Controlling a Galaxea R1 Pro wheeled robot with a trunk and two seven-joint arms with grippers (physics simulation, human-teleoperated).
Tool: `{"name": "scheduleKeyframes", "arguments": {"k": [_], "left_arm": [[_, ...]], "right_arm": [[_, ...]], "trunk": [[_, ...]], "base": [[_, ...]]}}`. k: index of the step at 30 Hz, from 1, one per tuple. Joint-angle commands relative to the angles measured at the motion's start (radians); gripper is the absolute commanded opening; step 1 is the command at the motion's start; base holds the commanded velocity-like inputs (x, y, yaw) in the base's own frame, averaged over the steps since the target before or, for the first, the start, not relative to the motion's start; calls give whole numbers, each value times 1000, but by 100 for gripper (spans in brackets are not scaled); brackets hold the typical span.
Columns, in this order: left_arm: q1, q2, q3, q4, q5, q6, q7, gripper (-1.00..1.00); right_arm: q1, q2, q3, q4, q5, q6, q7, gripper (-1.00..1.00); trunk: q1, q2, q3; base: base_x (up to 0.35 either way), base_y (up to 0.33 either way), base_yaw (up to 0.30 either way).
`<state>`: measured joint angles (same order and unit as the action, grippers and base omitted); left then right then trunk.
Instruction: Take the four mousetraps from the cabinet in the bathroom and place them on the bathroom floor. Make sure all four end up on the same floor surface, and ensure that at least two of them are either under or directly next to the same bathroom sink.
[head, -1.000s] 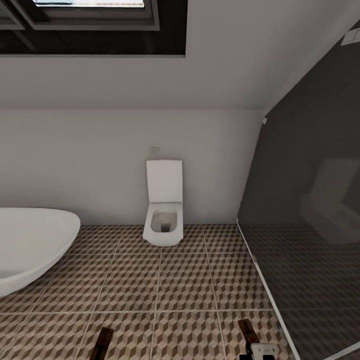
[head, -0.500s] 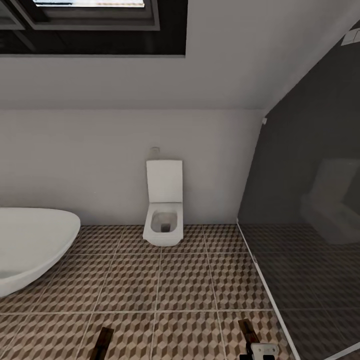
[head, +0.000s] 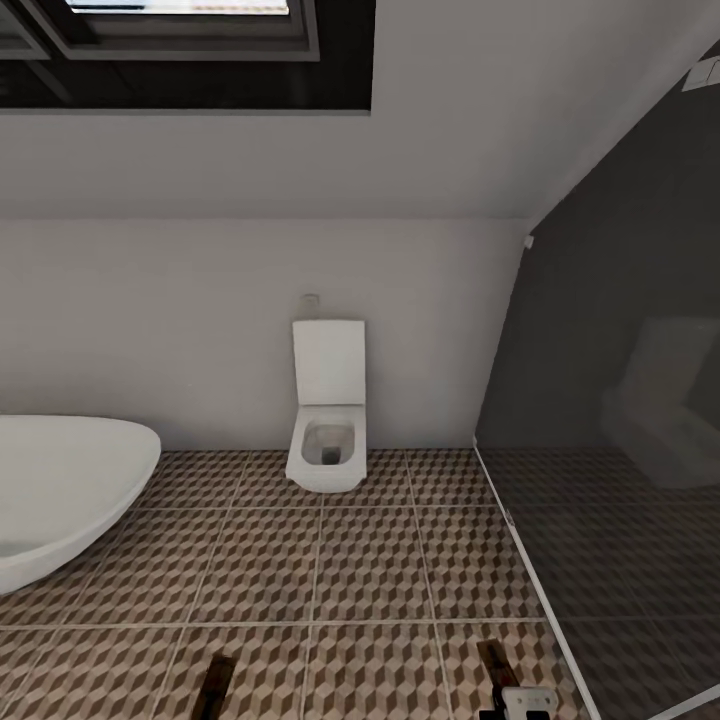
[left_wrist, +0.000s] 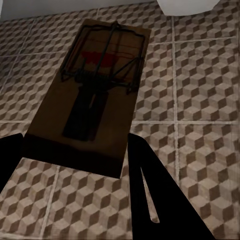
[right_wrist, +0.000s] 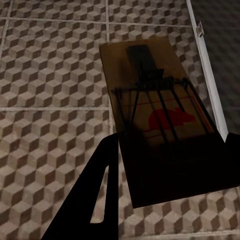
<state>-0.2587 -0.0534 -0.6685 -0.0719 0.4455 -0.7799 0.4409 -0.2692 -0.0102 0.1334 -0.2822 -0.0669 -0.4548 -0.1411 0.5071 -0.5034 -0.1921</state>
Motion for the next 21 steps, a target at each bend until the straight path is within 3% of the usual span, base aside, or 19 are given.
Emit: {"name": "scheduleKeyframes", "arguments": {"k": [1,4,6,7,8,9,11,14,17,18,21], "left_arm": [[-1,-1,-8,-3,1,16,12,-100],[-2,9,-8,-66,0,150,13,-100],[-2,41,-8,-174,0,309,12,-100],[-2,49,-8,-206,-1,352,12,-100],[-2,69,-7,-304,-1,472,12,-100],[-3,79,-6,-366,-1,541,12,-100],[-4,87,9,-451,-2,627,11,-100],[-7,89,80,-565,-4,747,10,-100],[-18,79,162,-682,-7,937,9,-100],[-26,78,177,-717,-7,1009,9,-100],[-49,76,192,-762,-9,1131,10,-100]], "right_arm": [[-1,-1,8,0,-8,-1,-6,-100],[-1,1,7,-5,-8,9,-10,-100],[-1,5,6,-14,-7,38,-12,-100],[-1,6,6,-17,-7,50,-13,-100],[-2,8,6,-33,-6,94,-16,-100],[-3,9,6,-53,-6,128,-21,-100],[-5,10,6,-102,-6,184,-33,-100],[-6,15,6,-219,-7,291,-66,-100],[-13,39,6,-341,-6,414,-96,-100],[-21,50,6,-368,-6,443,-102,-100],[-53,68,6,-400,-6,482,-111,-100]], "trunk": [[0,-2,-2],[0,-2,-2],[0,-2,-2],[0,-2,-2],[0,-2,-2],[0,-2,-2],[0,-2,-2],[0,-2,-2],[0,-2,-2],[0,-2,-2],[0,-2,-2]], "base": [[0,0,0],[0,0,0],[0,0,0],[0,0,0],[0,0,0],[0,0,0],[0,0,0],[0,0,0],[0,0,0],[0,0,0],[0,0,0]]}}
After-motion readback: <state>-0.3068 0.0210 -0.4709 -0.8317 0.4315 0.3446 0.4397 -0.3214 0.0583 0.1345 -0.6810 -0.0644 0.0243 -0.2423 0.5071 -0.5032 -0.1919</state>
